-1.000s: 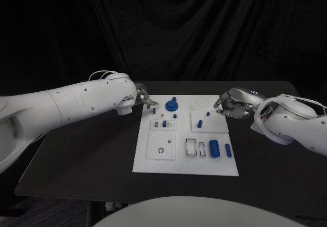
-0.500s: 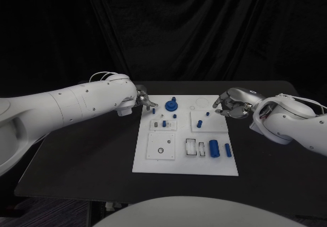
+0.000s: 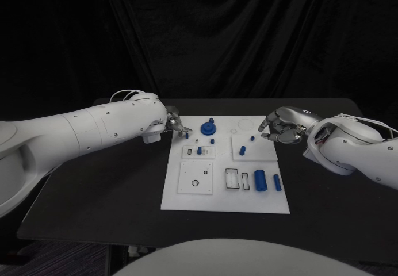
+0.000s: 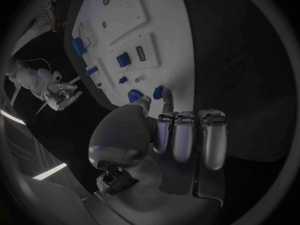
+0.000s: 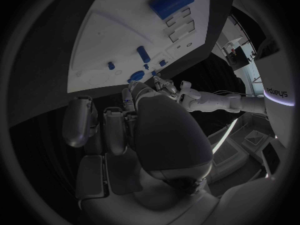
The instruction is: Assemble the parts on the task board
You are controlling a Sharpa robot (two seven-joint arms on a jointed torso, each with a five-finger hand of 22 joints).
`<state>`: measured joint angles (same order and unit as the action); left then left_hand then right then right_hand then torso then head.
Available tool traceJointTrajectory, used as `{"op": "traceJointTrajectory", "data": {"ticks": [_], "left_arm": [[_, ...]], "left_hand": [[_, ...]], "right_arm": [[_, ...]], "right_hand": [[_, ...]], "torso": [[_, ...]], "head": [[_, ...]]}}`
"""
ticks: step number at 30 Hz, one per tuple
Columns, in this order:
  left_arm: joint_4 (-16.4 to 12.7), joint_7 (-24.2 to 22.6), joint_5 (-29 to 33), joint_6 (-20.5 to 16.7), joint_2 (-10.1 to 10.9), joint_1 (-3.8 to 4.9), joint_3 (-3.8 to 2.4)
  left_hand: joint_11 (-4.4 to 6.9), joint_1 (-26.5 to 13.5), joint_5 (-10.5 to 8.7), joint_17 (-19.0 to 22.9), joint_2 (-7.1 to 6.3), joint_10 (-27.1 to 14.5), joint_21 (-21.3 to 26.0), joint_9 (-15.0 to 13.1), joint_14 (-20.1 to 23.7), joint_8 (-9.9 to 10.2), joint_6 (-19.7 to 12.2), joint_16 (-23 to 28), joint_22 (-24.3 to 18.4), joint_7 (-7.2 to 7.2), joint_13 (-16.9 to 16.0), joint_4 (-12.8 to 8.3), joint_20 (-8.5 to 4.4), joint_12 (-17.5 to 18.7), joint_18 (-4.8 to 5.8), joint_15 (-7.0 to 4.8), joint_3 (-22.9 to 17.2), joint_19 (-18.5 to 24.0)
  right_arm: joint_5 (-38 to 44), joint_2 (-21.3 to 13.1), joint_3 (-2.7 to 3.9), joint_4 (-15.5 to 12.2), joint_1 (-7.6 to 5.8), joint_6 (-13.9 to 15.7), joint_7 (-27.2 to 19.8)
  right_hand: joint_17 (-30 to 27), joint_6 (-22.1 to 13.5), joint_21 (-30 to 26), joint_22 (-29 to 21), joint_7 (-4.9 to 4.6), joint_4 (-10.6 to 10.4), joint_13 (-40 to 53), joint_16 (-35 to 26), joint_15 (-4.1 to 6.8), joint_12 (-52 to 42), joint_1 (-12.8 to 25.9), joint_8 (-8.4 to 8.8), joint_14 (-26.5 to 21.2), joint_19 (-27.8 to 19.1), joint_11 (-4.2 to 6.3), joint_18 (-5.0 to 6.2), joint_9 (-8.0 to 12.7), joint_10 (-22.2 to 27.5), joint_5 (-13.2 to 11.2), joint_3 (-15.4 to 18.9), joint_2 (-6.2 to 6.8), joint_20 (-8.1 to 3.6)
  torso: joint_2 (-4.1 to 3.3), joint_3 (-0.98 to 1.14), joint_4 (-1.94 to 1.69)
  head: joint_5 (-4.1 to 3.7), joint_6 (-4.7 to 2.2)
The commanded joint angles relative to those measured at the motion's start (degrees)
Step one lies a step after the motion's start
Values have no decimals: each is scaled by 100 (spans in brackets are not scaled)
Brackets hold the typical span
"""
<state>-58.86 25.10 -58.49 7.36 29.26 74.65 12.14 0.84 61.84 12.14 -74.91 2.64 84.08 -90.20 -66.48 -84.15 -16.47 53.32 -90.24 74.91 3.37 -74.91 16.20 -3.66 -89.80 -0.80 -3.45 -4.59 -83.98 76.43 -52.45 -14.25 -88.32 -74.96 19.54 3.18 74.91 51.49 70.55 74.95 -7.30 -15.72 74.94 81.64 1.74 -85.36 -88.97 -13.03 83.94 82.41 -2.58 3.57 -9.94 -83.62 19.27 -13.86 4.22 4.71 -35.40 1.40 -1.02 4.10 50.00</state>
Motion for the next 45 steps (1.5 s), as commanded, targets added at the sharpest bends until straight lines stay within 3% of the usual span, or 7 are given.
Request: {"op": "traceJointTrajectory", "data": {"ticks": [1,25,38,45], "left_arm": [[14,-132,-4,56,-22,-13,-5],[134,-348,-4,-30,-97,-75,-5],[194,-410,-4,-72,-134,-102,-5],[234,-412,-4,-78,-150,-116,-5]], "left_hand": [[-45,44,48,-1509,16,592,20,19,-585,56,-49,24,1509,10,-1509,4,29,-20,80,45,29,-602],[-107,227,190,-1509,48,592,20,77,-585,212,-164,24,1509,73,-1509,-37,90,-20,80,105,6,-602],[-107,519,641,-1509,39,592,20,82,-585,284,-145,24,1509,64,-1509,-148,107,-20,80,117,-128,-602],[-105,547,689,-1509,35,592,20,82,-585,294,-146,24,1509,63,-1509,-159,107,-20,80,116,-151,-602]], "right_arm": [[6,3,4,4,16,-44,50],[6,18,4,10,20,-156,110],[6,22,4,14,21,-194,123],[6,25,4,14,24,-194,115]], "right_hand": [[671,3,-19,841,-18,6,805,-20,-29,20,4,40,322,-44,-10,85,5,37,32,-27,-68,-3],[664,-2,-31,837,-19,7,789,-27,-29,31,5,43,319,-48,-11,87,8,51,37,-31,-71,-3],[658,-5,-37,835,-20,8,789,-34,-29,31,6,45,317,-50,-11,89,10,50,39,-33,-72,-4],[657,-6,-45,833,-20,10,787,-36,-29,33,5,46,317,-52,-12,90,12,50,43,-38,-76,-4]], "torso": [[0,1,-2],[1,-2,1],[-1,1,-2],[-1,0,0]], "head": [[3,0],[25,0],[23,0],[34,0]]}}
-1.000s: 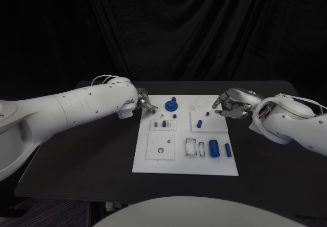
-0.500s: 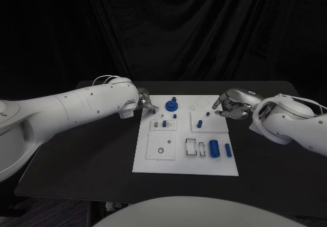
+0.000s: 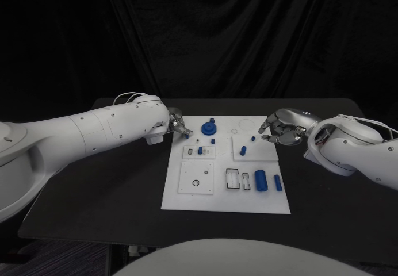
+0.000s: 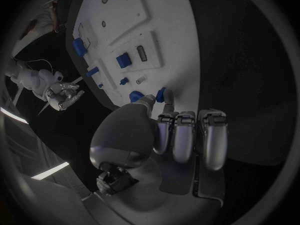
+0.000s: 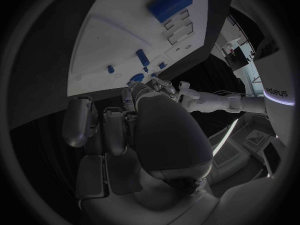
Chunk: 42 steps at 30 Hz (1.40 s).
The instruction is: Assemble the parts on the task board
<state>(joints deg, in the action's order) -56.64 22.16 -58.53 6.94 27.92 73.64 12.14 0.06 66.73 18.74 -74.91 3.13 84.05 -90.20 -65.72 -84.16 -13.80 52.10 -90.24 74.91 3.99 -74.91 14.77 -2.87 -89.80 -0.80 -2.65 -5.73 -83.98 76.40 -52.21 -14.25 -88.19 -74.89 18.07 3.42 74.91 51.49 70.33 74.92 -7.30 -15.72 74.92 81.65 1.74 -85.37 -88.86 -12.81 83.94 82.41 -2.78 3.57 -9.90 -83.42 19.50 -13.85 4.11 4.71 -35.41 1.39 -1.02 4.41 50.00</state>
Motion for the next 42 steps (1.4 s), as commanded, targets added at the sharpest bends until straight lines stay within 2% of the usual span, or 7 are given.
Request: {"op": "traceJointTrajectory", "data": {"ticks": [1,8,22,25,29,36,42], "left_arm": [[18,-121,-1,-41,-17,-19,-5],[22,-146,0,-36,-16,-29,-5],[-31,-113,0,11,29,-40,-5],[-58,-133,-1,-19,55,-41,-5],[-92,-166,0,-55,86,-42,-5],[-176,-189,0,-159,161,-42,-5],[-555,-146,157,-491,411,-38,-5]], "left_hand": [[-27,73,61,-1509,-14,595,20,5,-584,32,-24,24,1509,0,-1509,-21,27,-20,80,34,-53,-602],[-11,235,569,-1509,-64,595,20,-8,-584,74,-6,24,1509,-19,-1509,-89,14,-20,80,20,-304,-602],[34,410,1067,-1509,-262,595,20,-5,-584,104,131,24,1509,-67,-1509,-294,-22,-20,80,-18,-839,-602],[47,450,1279,-1509,-365,595,20,-4,-584,114,175,24,1509,-77,-1509,-402,-36,-20,80,-32,-1092,-602],[59,470,1318,-1509,-451,595,20,-13,-584,109,230,24,1509,-89,-1509,-517,-46,-20,80,-43,-1302,-602],[75,440,1275,-1509,-554,595,20,-3,-584,114,319,24,1509,-101,-1509,-671,-61,-20,80,-58,-1577,-602],[90,353,1260,-1509,-617,595,20,17,-584,111,418,24,1509,-119,-1509,-726,-74,-20,80,-72,-1727,-602]], "right_arm": [[8,1,4,2,18,-51,92],[8,0,4,5,20,-63,94],[8,7,4,11,32,-117,109],[8,2,4,16,33,-128,115],[8,-5,4,18,33,-144,125],[8,-22,4,13,33,-168,139],[7,-48,4,-10,33,-177,150]], "right_hand": [[657,-6,-22,835,-20,9,789,-36,-29,34,-6,24,317,-52,9,90,7,30,20,-38,-65,-4],[657,-6,-22,835,-20,9,789,-36,-29,34,-6,24,317,-52,9,90,7,30,20,-38,-65,-4],[652,-1,-35,832,-19,15,782,-41,-29,39,-10,22,315,-56,10,92,9,34,27,-50,-76,-4],[652,-1,-35,832,-19,15,782,-41,-29,39,-10,22,315,-56,10,92,9,34,27,-50,-76,-4],[652,-1,-35,832,-19,15,782,-41,-29,39,-10,22,315,-56,10,92,9,34,27,-50,-76,-4],[646,1,-49,828,-18,17,776,-47,-28,43,-11,21,313,-60,11,95,10,39,28,-54,-80,-4],[646,1,-49,828,-18,17,776,-47,-28,43,-11,21,313,-60,11,95,10,39,28,-54,-80,-4]], "torso": [[-1,1,-1],[-2,1,-3],[-1,-1,0],[-2,0,-6],[0,1,-2],[-1,1,-2],[-1,-1,-1]], "head": [[2,0],[-5,0],[7,0],[-2,0],[0,0],[27,0],[-1,0]]}}
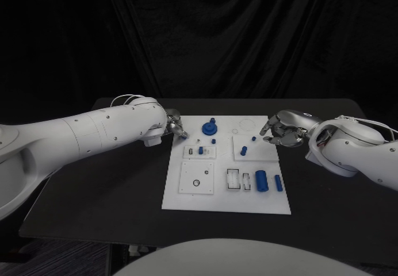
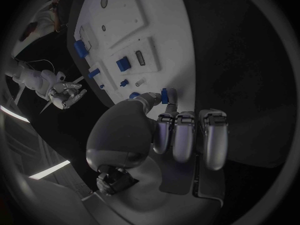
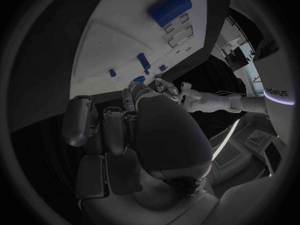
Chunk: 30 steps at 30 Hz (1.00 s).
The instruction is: Assemble the parts on the task board
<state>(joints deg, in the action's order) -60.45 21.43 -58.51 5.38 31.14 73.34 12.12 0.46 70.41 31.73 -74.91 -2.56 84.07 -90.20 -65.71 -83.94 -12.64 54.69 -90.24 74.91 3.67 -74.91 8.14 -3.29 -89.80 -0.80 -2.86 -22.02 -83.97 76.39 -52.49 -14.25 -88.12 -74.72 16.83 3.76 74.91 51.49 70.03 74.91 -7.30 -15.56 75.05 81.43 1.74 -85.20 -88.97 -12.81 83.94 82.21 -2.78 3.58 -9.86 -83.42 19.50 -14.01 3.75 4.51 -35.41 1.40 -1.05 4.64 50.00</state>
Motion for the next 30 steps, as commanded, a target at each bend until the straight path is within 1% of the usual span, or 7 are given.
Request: {"op": "traceJointTrajectory", "data": {"ticks": [1,5,10,17,20,25,30], "left_arm": [[-254,-55,243,-369,137,-3,-4],[-629,60,626,-453,354,44,-4],[-1122,263,869,-430,591,139,-4],[-1519,416,960,-312,720,179,-3],[-1562,469,972,-267,725,176,-3],[-1533,450,935,-274,692,134,-3],[-1495,406,714,-295,675,61,-3]], "left_hand": [[52,-26,-42,-1509,-54,593,20,19,-606,-5,168,24,1509,-89,-1509,-65,-32,-20,80,-51,-107,-603],[58,-95,-77,-1509,-66,593,20,27,-606,-4,203,24,1509,-95,-1509,-51,-38,-20,80,-58,-152,-603],[67,-206,-235,-1509,-77,593,20,40,-606,12,230,24,1509,-105,-1509,-31,-48,-20,80,-67,-208,-603],[67,-245,-285,-1509,-60,593,20,47,-606,24,231,24,1509,-103,-1509,-15,-51,-20,80,-69,-236,-603],[67,-253,-317,-1509,-53,593,20,50,-606,37,213,24,1509,-103,-1509,-19,-52,-20,80,-69,-258,-603],[67,-249,-338,-1509,-42,593,20,50,-606,45,202,24,1509,-102,-1509,-29,-53,-20,80,-70,-283,-603],[64,-263,-373,-1509,-34,593,20,47,-606,46,200,24,1509,-97,-1509,-27,-53,-20,80,-69,-299,-603]], "right_arm": [[8,-24,4,-19,16,-54,120],[8,-37,4,-25,16,-62,136],[-1,-59,4,-39,15,-51,149],[-104,-54,4,-39,15,-55,148],[-121,-42,4,-35,15,-55,144],[-133,-34,4,-26,17,-52,132],[-137,-24,4,-13,22,-66,127]], "right_hand": [[646,0,-19,829,-18,1,763,-25,-28,26,0,22,313,-40,11,94,7,39,29,-38,-43,16],[638,3,-30,826,-16,3,749,-34,-28,36,0,21,310,-44,12,96,7,51,30,-43,-47,16],[631,3,-29,826,-16,3,746,-40,-27,39,0,21,308,-43,13,96,8,55,30,-43,-48,16],[629,3,-42,822,-15,4,737,-43,-27,45,1,21,307,-48,14,99,8,63,30,-45,-49,16],[629,3,-42,822,-15,4,737,-43,-27,45,1,21,307,-48,14,99,8,63,30,-45,-49,16],[626,4,-45,821,-14,6,735,-47,-27,47,-1,20,306,-49,14,99,9,64,32,-49,-52,15],[626,4,-45,821,-14,6,735,-47,-27,47,-1,20,306,-49,14,99,9,64,32,-49,-52,15]], "torso": [[-1,-1,2],[-1,-2,-2],[-4,-1,-2],[4,4,-5],[0,5,-3],[4,7,-25],[-5,-5,-1]], "head": [[-26,0],[-23,0],[13,0],[29,0],[37,0],[9,0],[45,0]]}}
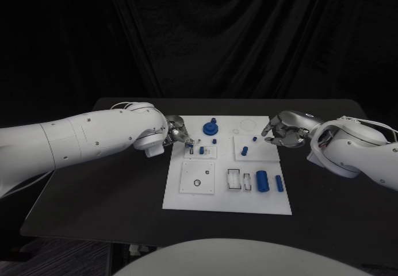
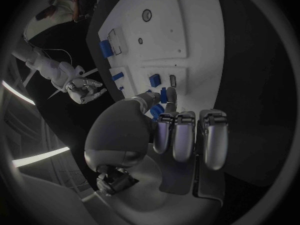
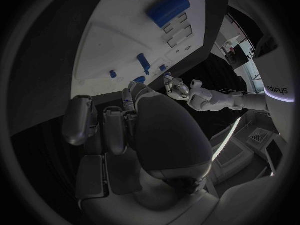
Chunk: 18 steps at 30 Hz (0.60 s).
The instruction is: Assemble the parts on the task board
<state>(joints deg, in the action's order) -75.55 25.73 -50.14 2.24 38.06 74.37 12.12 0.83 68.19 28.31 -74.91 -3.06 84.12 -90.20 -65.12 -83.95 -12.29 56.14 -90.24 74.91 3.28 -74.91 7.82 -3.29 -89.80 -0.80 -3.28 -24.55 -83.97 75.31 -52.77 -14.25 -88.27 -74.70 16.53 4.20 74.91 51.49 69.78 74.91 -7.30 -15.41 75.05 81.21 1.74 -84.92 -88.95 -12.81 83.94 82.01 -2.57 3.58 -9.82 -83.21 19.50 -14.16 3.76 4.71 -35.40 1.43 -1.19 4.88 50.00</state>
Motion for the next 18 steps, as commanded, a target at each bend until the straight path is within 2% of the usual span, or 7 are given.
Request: {"op": "traceJointTrajectory", "data": {"ticks": [1,5,9,18], "left_arm": [[21,-30,-148,12,-18,-53,-2],[56,-53,-214,-13,-28,-87,-2],[87,-81,-240,-50,-38,-110,-2],[138,-161,-256,-159,-59,-164,-2]], "left_hand": [[26,-48,-43,-1509,18,588,20,-13,-605,12,55,24,1509,-56,-1509,7,-53,-20,80,-26,-49,-603],[25,-55,-54,-1509,22,588,20,-14,-605,11,58,24,1509,-55,-1509,10,-53,-20,80,-26,-54,-603],[25,-55,-54,-1509,22,588,20,-14,-605,11,58,24,1509,-55,-1509,10,-53,-20,80,-26,-54,-603],[25,-69,-77,-1509,39,588,20,-19,-605,6,69,24,1509,-57,-1509,17,-52,-20,80,-25,-70,-603]], "right_arm": [[-29,4,4,3,22,-37,82],[-30,11,4,10,32,-38,76],[-31,20,4,17,40,-40,69],[-31,19,4,21,53,-35,59]], "right_hand": [[626,4,-20,821,-14,-10,735,-25,-27,19,-2,20,306,-29,-7,99,5,43,33,-33,-53,-5],[624,4,-26,820,-15,-7,735,-27,-26,19,-4,20,305,-31,-7,100,6,43,35,-36,-55,-5],[624,4,-26,820,-15,-7,735,-27,-26,19,-4,20,305,-31,-7,100,6,43,35,-36,-55,-5],[619,4,-28,819,-15,-4,737,-32,-26,18,-5,20,303,-31,-8,101,7,41,37,-39,-56,-6]], "torso": [[-5,-8,16],[1,-7,22],[-3,-20,10],[-3,-10,13]], "head": [[27,0],[49,0],[47,0],[54,0]]}}
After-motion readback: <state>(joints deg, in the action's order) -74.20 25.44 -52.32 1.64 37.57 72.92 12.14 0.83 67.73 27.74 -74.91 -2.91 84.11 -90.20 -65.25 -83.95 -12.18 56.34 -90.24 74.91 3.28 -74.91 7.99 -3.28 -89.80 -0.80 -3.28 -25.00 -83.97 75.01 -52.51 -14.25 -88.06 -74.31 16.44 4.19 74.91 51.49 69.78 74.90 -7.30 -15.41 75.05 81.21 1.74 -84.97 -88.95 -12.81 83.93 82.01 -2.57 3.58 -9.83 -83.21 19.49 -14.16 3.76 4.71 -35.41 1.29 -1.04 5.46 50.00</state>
